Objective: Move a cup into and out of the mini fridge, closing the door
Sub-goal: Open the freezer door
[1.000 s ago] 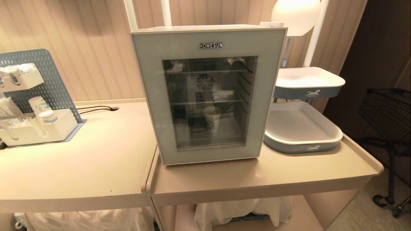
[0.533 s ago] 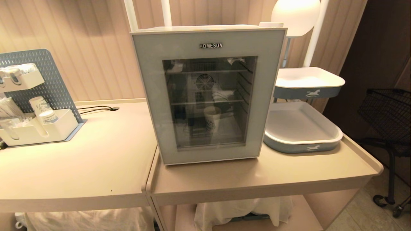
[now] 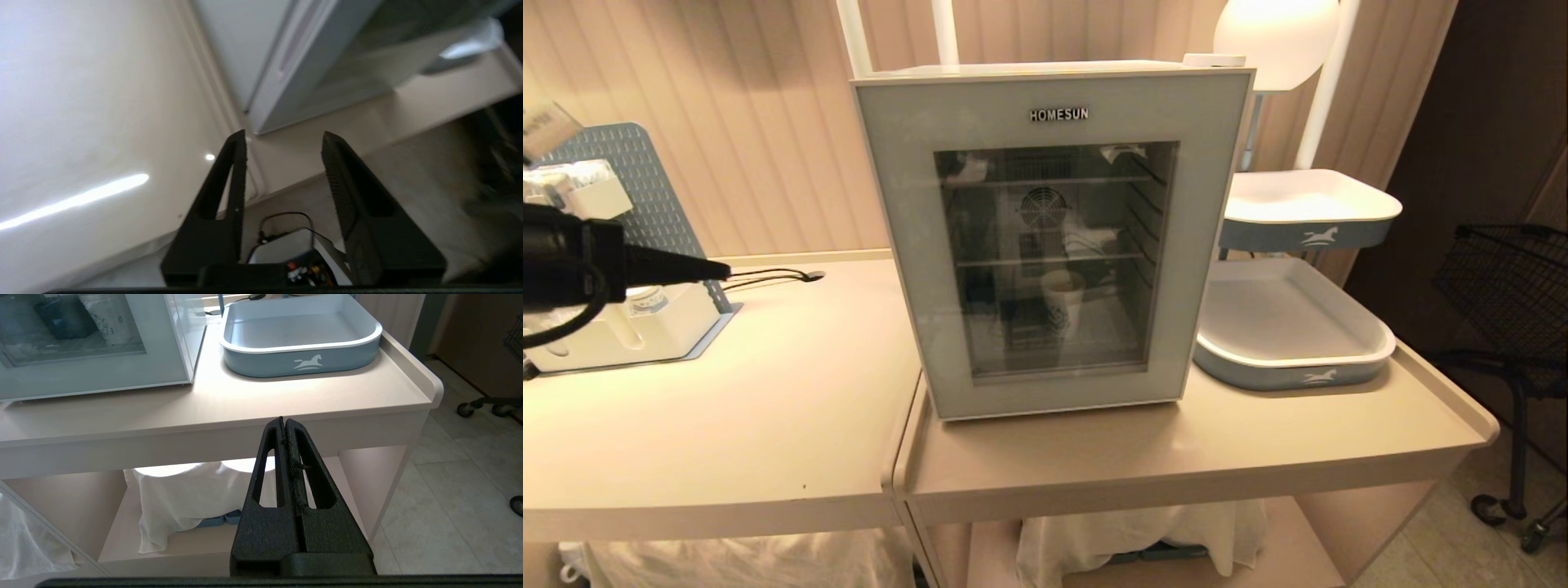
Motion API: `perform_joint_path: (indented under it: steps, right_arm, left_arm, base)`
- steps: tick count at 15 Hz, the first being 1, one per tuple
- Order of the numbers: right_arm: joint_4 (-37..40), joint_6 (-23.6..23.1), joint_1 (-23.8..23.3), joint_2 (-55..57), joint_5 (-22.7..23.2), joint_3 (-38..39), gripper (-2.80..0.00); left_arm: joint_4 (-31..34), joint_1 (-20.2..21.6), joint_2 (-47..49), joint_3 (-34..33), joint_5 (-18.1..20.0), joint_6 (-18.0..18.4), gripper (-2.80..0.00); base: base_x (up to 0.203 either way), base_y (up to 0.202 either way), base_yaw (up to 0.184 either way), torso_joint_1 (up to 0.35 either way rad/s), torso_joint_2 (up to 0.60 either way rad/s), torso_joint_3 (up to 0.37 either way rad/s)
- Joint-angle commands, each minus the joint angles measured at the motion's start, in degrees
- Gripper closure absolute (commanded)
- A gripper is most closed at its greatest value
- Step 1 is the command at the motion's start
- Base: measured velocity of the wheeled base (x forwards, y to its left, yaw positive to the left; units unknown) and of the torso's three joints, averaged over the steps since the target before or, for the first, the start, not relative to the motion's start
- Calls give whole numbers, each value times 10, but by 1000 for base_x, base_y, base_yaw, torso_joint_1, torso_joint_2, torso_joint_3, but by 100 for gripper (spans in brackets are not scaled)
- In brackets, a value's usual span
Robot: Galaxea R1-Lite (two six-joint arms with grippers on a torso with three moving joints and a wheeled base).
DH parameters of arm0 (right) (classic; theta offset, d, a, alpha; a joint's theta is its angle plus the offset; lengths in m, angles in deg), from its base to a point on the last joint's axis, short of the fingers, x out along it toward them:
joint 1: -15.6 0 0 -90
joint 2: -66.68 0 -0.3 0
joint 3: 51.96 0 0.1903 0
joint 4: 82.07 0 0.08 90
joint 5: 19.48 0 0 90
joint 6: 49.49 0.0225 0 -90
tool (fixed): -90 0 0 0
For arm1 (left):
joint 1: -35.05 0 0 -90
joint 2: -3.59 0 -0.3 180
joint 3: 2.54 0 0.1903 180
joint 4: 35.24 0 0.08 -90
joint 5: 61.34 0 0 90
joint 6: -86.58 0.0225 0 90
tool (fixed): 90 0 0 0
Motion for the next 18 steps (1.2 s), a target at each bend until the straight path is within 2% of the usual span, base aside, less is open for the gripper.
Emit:
perform_joint_path:
  steps: [1,2,3,5,7,10,12,14,16,18]
  right_arm:
    - [0,0,0,1,0,0,0]
    - [0,0,0,1,1,0,0]
    - [0,0,0,1,1,0,0]
    - [0,0,0,1,0,0,0]
    - [0,0,0,1,0,1,0]
    - [-1,0,0,1,0,1,0]
    - [-1,0,0,1,0,1,0]
    - [-1,0,0,1,0,1,0]
    - [-1,0,0,1,0,1,0]
    - [-1,0,0,1,0,1,0]
  left_arm:
    - [-24,45,111,-29,266,90,-280]
    - [-41,60,141,-49,334,159,-280]
    - [-50,67,164,-64,372,203,-280]
    - [-66,41,184,-83,391,227,-280]
    - [-111,8,201,-99,419,232,-280]
    - [-235,-34,231,-122,424,227,-280]
    - [-308,-44,267,-118,423,218,-280]
    - [-330,-47,276,-105,422,200,-280]
    - [-334,-54,285,-92,416,200,-280]
    - [-346,-69,296,-80,386,199,-280]
  base:
    - [0,0,0,0,0,0]
    - [0,0,0,0,0,0]
    - [0,0,0,0,0,0]
    - [0,0,0,0,0,0]
    - [0,0,0,0,0,0]
    - [0,0,0,0,0,0]
    - [0,0,0,0,0,0]
    - [0,0,0,0,0,0]
    - [0,0,0,0,0,0]
    - [0,0,0,0,0,0]
